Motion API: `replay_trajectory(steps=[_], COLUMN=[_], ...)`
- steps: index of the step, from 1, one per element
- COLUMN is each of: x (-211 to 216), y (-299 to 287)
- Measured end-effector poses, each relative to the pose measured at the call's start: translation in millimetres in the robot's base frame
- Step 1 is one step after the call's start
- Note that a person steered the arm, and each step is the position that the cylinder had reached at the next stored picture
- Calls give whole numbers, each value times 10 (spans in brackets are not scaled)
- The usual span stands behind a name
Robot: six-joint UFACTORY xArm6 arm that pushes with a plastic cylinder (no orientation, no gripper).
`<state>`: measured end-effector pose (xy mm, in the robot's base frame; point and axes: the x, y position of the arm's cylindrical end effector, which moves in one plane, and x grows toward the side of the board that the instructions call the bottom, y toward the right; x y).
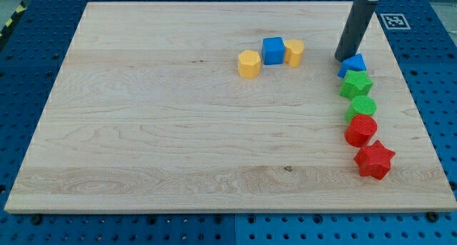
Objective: Move the blue triangle to the top of the green star
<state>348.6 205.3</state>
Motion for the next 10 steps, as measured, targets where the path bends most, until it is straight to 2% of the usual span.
replay_trajectory(steps=[1,2,4,10], x=[-318,-229,383,454], y=[389,622,626,448])
